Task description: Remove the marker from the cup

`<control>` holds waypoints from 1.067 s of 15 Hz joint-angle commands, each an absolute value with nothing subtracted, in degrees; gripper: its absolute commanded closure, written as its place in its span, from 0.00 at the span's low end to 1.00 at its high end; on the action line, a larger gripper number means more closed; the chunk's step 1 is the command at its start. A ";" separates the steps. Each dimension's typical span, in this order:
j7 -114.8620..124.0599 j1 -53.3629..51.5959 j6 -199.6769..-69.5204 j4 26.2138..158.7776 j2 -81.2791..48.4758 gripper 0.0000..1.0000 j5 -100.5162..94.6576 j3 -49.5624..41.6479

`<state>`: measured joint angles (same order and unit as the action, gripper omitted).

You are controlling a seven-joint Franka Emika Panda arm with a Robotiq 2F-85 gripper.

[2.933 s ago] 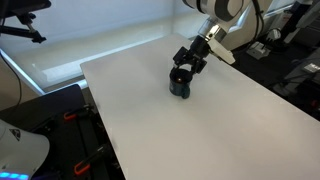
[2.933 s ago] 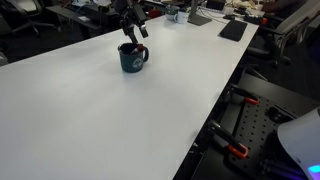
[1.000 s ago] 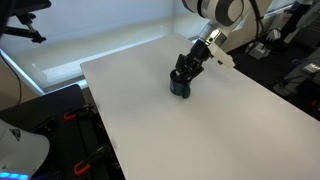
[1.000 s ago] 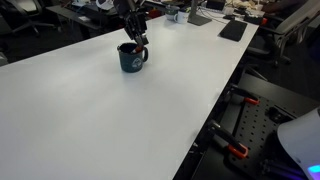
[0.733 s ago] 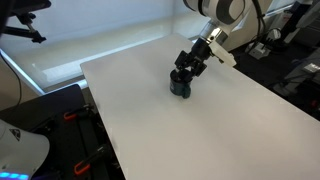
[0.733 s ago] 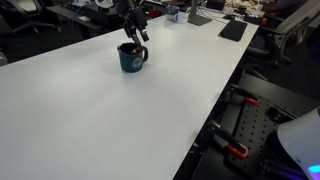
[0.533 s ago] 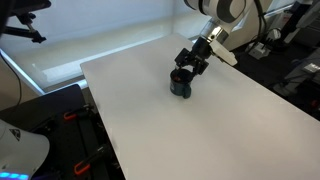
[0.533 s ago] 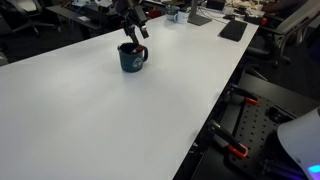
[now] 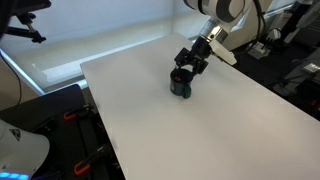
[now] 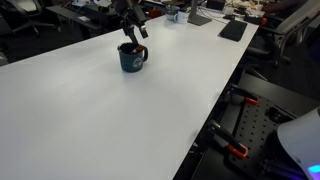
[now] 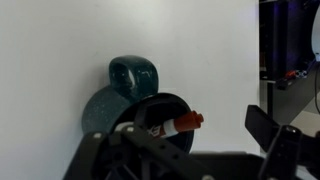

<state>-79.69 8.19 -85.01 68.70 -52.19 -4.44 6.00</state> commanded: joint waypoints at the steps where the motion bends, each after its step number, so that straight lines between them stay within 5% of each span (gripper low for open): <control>1: -77.36 5.99 -83.20 66.07 -53.61 0.00 -5.59 4.42; 16: -74.90 3.62 -79.89 60.44 -58.48 0.00 -7.55 4.05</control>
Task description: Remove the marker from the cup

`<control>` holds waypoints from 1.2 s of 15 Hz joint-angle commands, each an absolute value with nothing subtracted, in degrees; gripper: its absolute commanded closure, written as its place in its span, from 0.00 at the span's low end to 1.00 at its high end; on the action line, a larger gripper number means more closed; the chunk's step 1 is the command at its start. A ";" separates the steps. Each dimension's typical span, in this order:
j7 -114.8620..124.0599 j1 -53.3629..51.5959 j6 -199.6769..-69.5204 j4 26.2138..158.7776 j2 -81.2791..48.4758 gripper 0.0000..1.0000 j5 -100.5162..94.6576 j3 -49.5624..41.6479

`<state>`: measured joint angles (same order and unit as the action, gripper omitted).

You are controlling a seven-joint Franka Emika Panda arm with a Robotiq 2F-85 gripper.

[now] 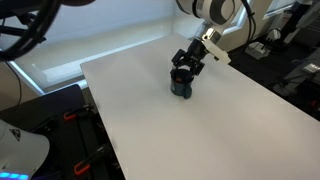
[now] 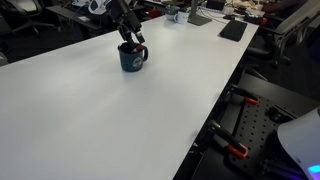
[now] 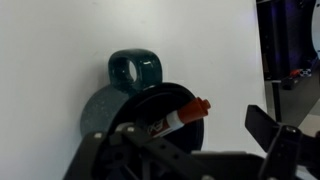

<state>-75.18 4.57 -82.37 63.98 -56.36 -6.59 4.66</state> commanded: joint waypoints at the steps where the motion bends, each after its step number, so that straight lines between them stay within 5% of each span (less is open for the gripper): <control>1: -74.87 3.61 -79.40 60.05 -58.71 0.00 -7.45 4.09; 2: -74.89 3.55 -79.19 59.72 -58.91 0.00 -7.52 4.06; 4: -74.85 3.50 -79.06 59.48 -58.97 0.26 -7.52 4.05; 11: -74.61 3.46 -79.20 59.15 -59.34 0.80 -7.57 4.00; 18: -74.56 3.61 -78.04 57.92 -59.36 0.99 -7.51 3.97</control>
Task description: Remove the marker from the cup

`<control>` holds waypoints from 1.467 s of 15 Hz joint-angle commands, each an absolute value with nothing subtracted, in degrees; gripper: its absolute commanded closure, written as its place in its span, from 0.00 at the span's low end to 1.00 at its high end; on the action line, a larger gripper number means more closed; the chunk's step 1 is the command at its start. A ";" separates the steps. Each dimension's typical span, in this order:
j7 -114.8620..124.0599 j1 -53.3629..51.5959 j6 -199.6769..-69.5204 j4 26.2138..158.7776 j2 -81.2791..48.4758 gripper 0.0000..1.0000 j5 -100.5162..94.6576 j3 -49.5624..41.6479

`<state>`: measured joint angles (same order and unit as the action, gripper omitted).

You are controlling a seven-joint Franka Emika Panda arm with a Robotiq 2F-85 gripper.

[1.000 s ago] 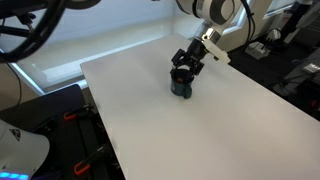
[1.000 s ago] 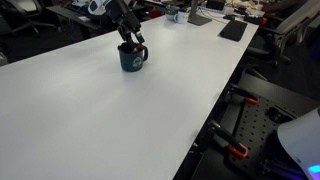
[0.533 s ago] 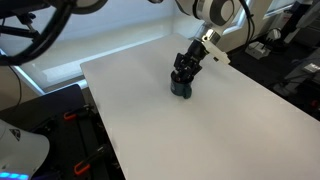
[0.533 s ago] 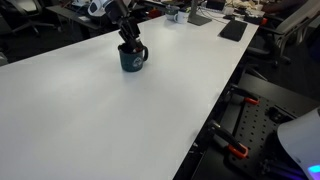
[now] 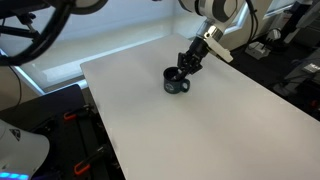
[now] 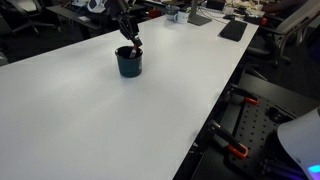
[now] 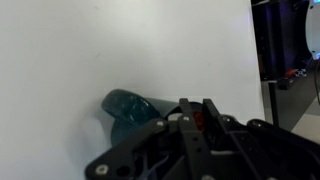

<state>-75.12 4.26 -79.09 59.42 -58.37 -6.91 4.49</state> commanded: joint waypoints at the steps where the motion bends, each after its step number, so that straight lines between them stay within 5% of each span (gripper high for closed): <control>1: -74.46 3.71 -78.01 57.90 -59.35 0.96 -7.32 4.01; 22: -70.93 6.54 -81.39 62.49 -49.42 0.96 -7.51 1.82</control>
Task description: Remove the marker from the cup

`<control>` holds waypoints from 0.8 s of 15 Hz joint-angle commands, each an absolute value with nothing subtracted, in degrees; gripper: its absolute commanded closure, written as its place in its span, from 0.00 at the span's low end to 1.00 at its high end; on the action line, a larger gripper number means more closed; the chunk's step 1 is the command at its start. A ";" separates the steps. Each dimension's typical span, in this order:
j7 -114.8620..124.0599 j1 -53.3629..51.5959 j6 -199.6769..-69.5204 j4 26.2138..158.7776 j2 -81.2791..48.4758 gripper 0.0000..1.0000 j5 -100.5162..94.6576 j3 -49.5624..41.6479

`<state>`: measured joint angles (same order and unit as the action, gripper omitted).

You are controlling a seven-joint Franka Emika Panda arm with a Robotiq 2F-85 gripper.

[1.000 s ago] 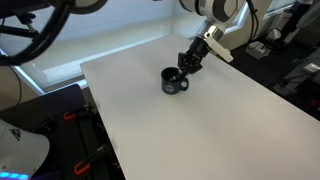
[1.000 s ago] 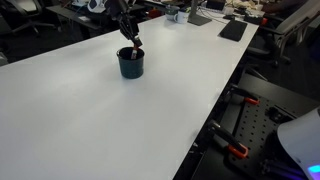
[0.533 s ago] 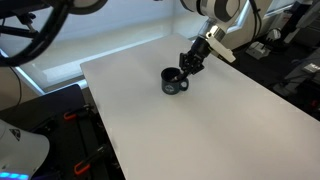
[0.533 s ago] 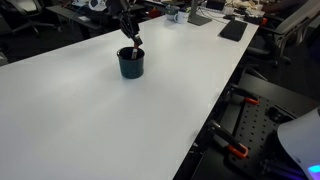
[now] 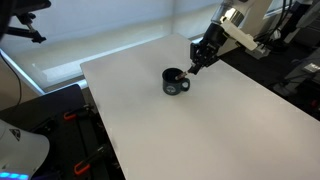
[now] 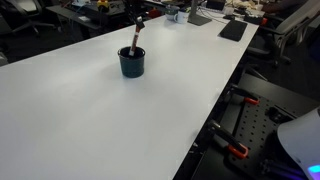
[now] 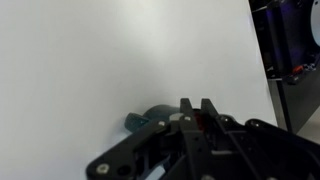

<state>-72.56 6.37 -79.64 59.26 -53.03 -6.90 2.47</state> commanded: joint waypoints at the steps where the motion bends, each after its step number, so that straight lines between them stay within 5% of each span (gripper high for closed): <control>1: -70.85 6.69 -81.49 62.56 -48.92 0.96 -7.48 1.69; 12: -64.16 7.30 -86.38 70.07 -43.08 0.96 -9.36 -0.88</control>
